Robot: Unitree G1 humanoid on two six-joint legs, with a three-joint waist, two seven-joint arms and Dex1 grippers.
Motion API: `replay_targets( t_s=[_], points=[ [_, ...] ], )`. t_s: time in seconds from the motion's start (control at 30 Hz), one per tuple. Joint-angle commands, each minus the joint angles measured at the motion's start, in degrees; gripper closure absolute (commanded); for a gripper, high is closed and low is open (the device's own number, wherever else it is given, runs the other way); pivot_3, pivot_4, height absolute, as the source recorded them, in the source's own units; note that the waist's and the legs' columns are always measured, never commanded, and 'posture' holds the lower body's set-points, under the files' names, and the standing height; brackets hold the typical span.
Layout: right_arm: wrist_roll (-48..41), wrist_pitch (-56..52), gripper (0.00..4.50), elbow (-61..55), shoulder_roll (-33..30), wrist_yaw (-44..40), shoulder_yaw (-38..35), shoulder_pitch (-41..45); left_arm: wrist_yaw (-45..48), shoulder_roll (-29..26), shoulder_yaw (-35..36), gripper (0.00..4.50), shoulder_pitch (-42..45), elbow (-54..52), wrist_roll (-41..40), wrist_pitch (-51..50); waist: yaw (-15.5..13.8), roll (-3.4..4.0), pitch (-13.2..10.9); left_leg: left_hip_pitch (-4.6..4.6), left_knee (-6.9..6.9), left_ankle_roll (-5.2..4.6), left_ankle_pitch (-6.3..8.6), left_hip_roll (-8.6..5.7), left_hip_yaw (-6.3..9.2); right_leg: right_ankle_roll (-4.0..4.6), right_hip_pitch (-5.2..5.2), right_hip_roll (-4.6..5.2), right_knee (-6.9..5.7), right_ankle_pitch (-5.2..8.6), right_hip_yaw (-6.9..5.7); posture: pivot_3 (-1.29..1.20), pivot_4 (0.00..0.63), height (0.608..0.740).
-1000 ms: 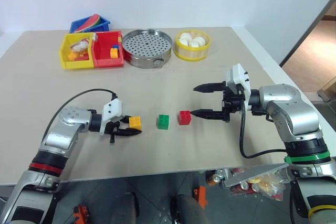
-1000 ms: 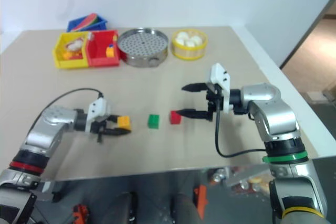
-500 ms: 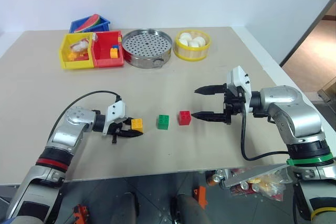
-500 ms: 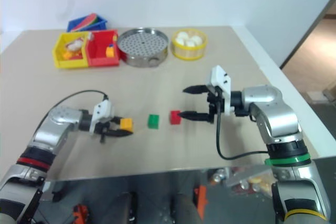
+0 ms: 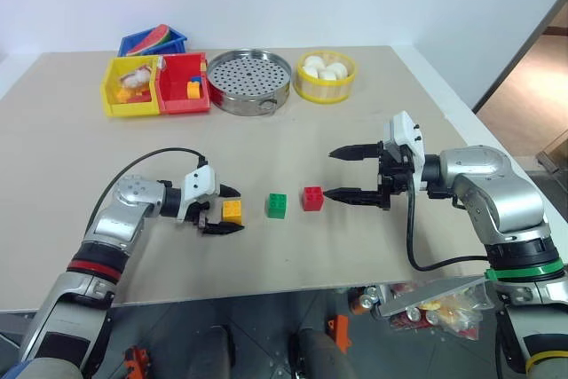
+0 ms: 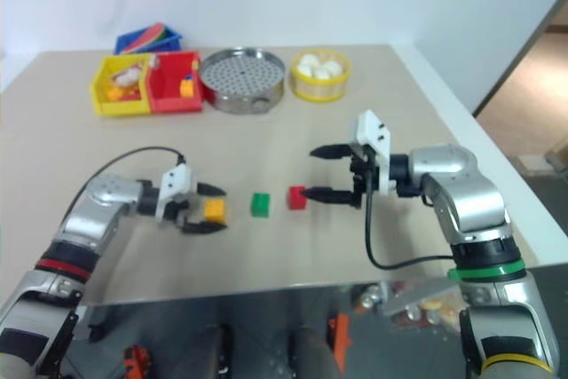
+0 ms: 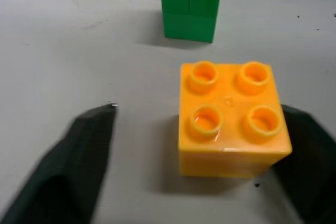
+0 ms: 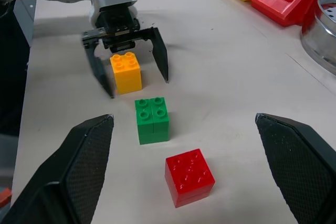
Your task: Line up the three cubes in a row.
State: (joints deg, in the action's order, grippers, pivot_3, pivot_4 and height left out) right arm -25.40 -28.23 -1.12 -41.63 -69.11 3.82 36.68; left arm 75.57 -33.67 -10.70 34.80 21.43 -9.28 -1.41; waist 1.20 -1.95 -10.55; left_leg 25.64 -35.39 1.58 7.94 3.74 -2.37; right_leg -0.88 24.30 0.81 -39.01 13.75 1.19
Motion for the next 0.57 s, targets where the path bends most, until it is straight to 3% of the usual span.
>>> replay_targets(
  t_s=[0.03,0.17,0.27,0.37,0.57],
  points=[
    [-1.5,-0.1,0.00,-0.7,0.5,1.6,-3.1,1.8,0.4,-2.9,3.2,0.03,-0.4,-7.1,-2.9,-2.7,0.0,0.00,0.0,0.00,0.01,0.01,0.01,0.01,0.02,-0.10,0.00,-0.03,0.00,-0.05,0.00,0.00,0.150,0.740],
    [0.1,2.7,0.00,5.0,2.8,5.5,-4.6,4.7,-1.8,-6.8,9.1,0.03,-2.8,-18.7,-10.9,-16.0,0.4,-0.01,0.0,0.00,0.09,0.07,0.06,0.08,0.04,-0.10,0.06,-0.12,0.00,0.00,0.02,0.00,0.150,0.740],
    [2.5,6.7,0.00,10.5,4.6,8.1,-4.7,5.7,-10.5,-5.8,15.1,0.03,-1.6,-20.7,-14.5,-23.8,0.3,-0.01,0.0,-0.02,0.09,0.06,0.05,0.09,0.10,-0.08,0.03,-0.17,-0.01,0.01,-0.02,0.00,0.150,0.740],
    [4.6,10.6,0.00,15.5,6.5,10.0,-4.5,6.3,-16.4,-4.4,18.2,0.03,-1.5,-19.6,-14.6,-24.5,0.2,-0.01,0.0,-0.07,0.04,0.06,0.05,0.08,0.15,-0.11,-0.06,-0.18,-0.01,-0.01,-0.05,0.00,0.150,0.740],
    [9.2,19.2,0.00,25.0,9.7,12.4,-3.8,6.9,-28.7,-0.2,17.7,0.03,-6.8,-13.8,-5.9,-14.8,0.2,-0.01,0.0,-0.09,0.05,0.06,0.05,0.04,0.01,-0.20,-0.06,-0.14,0.03,-0.05,0.08,0.00,0.150,0.740]
  ],
)
